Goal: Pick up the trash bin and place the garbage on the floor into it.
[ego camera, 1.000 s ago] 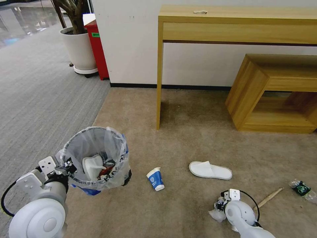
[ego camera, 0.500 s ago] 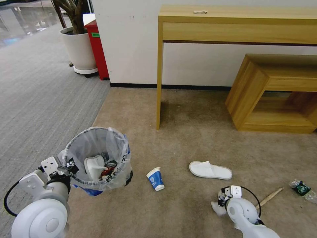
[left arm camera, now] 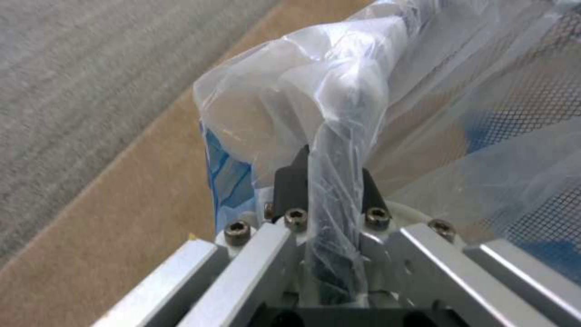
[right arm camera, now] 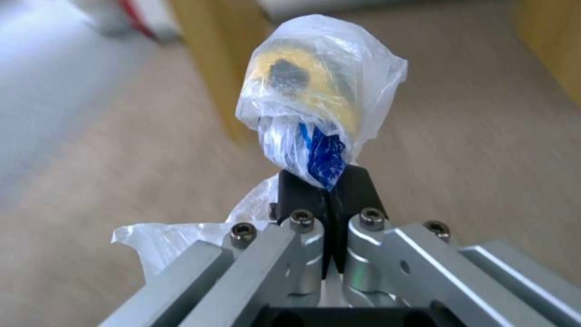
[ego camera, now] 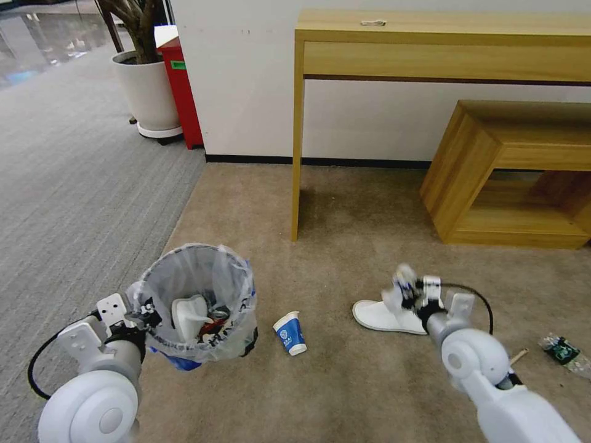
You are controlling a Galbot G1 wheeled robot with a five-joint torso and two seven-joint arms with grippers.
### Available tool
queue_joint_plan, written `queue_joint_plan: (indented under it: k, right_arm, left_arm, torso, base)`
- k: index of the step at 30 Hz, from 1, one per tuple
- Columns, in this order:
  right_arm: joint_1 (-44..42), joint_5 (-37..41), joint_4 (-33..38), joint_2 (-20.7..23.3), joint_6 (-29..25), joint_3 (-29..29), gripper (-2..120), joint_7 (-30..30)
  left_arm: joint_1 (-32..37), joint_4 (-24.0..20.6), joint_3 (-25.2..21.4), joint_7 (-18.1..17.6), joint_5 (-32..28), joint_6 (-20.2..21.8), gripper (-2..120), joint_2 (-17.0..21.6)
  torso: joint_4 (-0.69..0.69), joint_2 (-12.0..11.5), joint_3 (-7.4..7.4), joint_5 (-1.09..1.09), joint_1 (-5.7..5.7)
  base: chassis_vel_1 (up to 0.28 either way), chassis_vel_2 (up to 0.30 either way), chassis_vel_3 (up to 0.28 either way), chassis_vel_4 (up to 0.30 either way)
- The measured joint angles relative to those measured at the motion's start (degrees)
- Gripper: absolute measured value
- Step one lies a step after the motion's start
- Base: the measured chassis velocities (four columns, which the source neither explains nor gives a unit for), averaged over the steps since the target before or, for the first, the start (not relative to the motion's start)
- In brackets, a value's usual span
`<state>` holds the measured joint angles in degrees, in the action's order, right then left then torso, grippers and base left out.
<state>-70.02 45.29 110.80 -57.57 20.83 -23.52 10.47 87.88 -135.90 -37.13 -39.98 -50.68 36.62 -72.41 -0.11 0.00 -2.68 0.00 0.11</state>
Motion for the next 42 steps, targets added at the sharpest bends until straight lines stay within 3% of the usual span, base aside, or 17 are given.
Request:
queue_joint_plan:
  k: [2, 6, 9, 11, 13, 15, 17, 29, 42]
  right_arm:
    - [1.48, -0.73, 0.76, 1.08, -7.49, 0.42, 0, -9.52]
    - [2.35, 0.81, 0.9, 1.78, -11.23, 1.13, 0, -16.51]
    - [3.82, 2.12, -0.47, 2.39, -17.51, 2.83, 0, -31.01]
    - [4.06, 2.16, -0.79, 2.46, -18.51, 3.17, 0, -33.24]
    - [5.46, 2.78, -2.29, 2.84, -23.42, 5.11, 0, -42.8]
    - [5.89, 2.95, -2.67, 2.88, -24.47, 5.59, 0, -44.89]
    - [7.82, 3.25, -4.14, 2.92, -27.02, 7.52, 0, -52.1]
    - [13.13, -1.32, -7.91, 1.23, -33.72, 16.14, 0, -66.52]
    - [14.42, -3.9, -8.93, 0.09, -34.73, 19.36, 0, -67.01]
  left_arm:
    - [0.41, 0.16, 1.31, 0.39, -0.87, 0.77, 1, 0.6]
    - [0.47, 0.09, 2.03, 0.48, -3.6, 1.49, 1, 1.2]
    - [0.3, -0.32, 3.03, 0.56, -7.97, 2.94, 1, 2.47]
    - [0.29, -0.34, 3.18, 0.56, -8.31, 3.15, 1, 2.64]
    - [0.37, -0.44, 4.36, 0.86, -9.9, 3.96, 1, 3.53]
    - [0.42, -0.44, 4.74, 1.22, -10.06, 3.98, 1, 3.75]
    - [0.56, -0.43, 6.74, 2.65, -10.19, 3.99, 1, 4.56]
    - [-0.34, 0.86, 10.7, 3.82, -9.95, 3.76, 1, 4.33]
    - [-0.59, 0.67, 12.08, 3.86, -11.76, 3.62, 1, 3.39]
  torso:
    - [0.0, 0.0, 0.0, 0.0, 0.0]
    - [0.01, 0.0, 0.0, 0.0, 0.0]
    - [0.0, 0.0, 0.0, 0.0, 0.0]
    - [0.0, 0.0, 0.0, 0.01, 0.0]
    - [0.0, 0.0, 0.0, 0.0, 0.0]
    - [0.0, 0.0, 0.0, 0.0, 0.0]
    - [0.0, 0.0, 0.0, 0.0, 0.0]
    - [0.0, 0.0, 0.0, 0.0, 0.0]
    - [0.0, 0.0, 0.0, 0.0, 0.0]
  base:
    - [0.0, 0.0, 0.0, 0.0]
    - [0.0, 0.0, 0.0, 0.0]
    - [0.0, 0.0, 0.0, 0.0]
    - [0.0, 0.0, 0.0, 0.0]
    - [0.0, 0.0, 0.0, 0.0]
    - [0.0, 0.0, 0.0, 0.0]
    - [0.0, 0.0, 0.0, 0.0]
    - [0.0, 0.0, 0.0, 0.0]
    - [0.0, 0.0, 0.0, 0.0]
